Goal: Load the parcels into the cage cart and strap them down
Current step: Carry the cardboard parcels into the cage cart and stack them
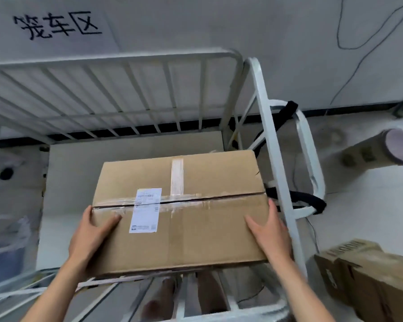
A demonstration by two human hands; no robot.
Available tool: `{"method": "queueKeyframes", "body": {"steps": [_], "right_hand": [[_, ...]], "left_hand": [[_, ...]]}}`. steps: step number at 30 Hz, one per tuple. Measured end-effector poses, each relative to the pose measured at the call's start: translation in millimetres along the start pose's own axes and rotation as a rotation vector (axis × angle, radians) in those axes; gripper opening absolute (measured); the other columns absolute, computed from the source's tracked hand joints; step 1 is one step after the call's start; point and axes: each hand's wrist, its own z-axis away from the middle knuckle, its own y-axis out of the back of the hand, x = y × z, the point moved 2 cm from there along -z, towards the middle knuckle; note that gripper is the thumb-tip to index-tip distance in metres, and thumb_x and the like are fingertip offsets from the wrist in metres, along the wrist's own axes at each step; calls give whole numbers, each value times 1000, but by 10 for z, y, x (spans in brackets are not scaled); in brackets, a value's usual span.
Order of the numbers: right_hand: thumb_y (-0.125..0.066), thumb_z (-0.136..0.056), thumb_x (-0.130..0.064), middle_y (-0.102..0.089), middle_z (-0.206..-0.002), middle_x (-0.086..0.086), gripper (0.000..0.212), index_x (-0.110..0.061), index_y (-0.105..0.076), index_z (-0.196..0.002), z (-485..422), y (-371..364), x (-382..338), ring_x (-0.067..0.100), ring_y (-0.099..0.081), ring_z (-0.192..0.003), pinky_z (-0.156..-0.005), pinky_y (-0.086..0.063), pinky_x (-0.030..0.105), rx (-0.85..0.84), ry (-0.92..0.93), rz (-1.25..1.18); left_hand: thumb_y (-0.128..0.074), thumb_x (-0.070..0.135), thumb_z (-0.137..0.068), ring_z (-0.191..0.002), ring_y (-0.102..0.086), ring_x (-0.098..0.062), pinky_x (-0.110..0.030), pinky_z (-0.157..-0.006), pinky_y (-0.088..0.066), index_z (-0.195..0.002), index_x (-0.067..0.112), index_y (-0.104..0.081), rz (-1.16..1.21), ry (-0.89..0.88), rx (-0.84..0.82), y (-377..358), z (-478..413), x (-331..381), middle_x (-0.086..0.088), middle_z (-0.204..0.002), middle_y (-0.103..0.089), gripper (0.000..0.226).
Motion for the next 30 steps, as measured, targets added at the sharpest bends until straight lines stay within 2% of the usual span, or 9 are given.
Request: {"method": "queueKeyframes", "body": {"steps": [6,12,15,19,22,25,27,28,30], "right_hand": [[-67,-87,-52,-43,-155,-2,89,-29,-19,-157,-659,-870,170,27,-48,-136,-104,-44,42,-94,-59,-22],[-76,-82,-46,-45,-153,1,91,-34,-22,-155,-1632,-1730,583,28,-47,-136,-111,-39,52,-204,-233,-129],[-76,-85,-37,-40,-156,4,90,-28,-22,-157,-2053,-2094,673,28,-42,-140,-115,-34,47,-181,-235,-138],[-73,-90,-28,-37,-158,3,87,-21,-20,-158,-2534,-2488,852,28,-40,-141,-114,-31,42,-132,-223,-181],[-72,-91,-23,-39,-157,4,80,-25,-26,-156,-2796,-2799,1015,29,-40,-141,-116,-32,44,-65,-228,-189],[-73,-88,-21,-43,-155,1,81,-30,-28,-155,-2958,-3086,1224,28,-43,-140,-116,-34,47,-79,-240,-162],[-75,-88,-25,-36,-159,0,85,-29,-25,-157,-2948,-3264,1309,27,-37,-144,-117,-32,48,-146,-206,-95],[-74,-88,-28,-26,-163,0,88,-28,-21,-158,-2896,-3354,1351,26,-30,-148,-118,-30,50,-182,-180,-31],[-72,-89,-39,-1,-168,-2,91,-29,-15,-159,-2735,-3511,1409,27,-12,-153,-119,-26,53,-215,-108,159]], "left_hand": [[-75,66,-73,-117,-59,-29,-44,-91,-44,-144,37,-33,-15,35,-12,-474,-820,-217,2,-138,-58,88],[-72,69,-73,-118,-61,-31,-46,-91,-46,-139,35,-40,-73,69,-15,-1284,-1560,-534,0,-134,-63,81],[-75,67,-72,-123,-58,-33,-46,-97,-45,-144,33,-34,-72,94,-24,-1728,-1999,-654,-4,-140,-59,89],[-83,57,-70,-136,-48,-32,-46,-109,-39,-156,28,-14,-2,50,-63,-2211,-2569,-752,-3,-155,-43,113],[-87,50,-67,-130,-52,-26,-46,-107,-43,-147,39,-22,12,-68,-124,-2536,-2886,-812,2,-149,-48,104],[-85,59,-59,-124,-55,-28,-51,-102,-47,-141,41,-26,-61,-91,-181,-2819,-3114,-1018,-1,-142,-52,102],[-84,62,-58,-126,-53,-35,-53,-102,-48,-148,40,-19,-158,-68,-266,-2978,-3183,-1224,-8,-144,-47,113],[-86,60,-59,-130,-49,-38,-54,-104,-46,-151,38,-15,-213,-73,-308,-3073,-3176,-1337,-12,-148,-40,118],[-86,55,-65,-144,-27,-40,-56,-114,-34,-156,30,-7,-360,-110,-299,-3236,-3061,-1478,-15,-158,-20,123]]}}
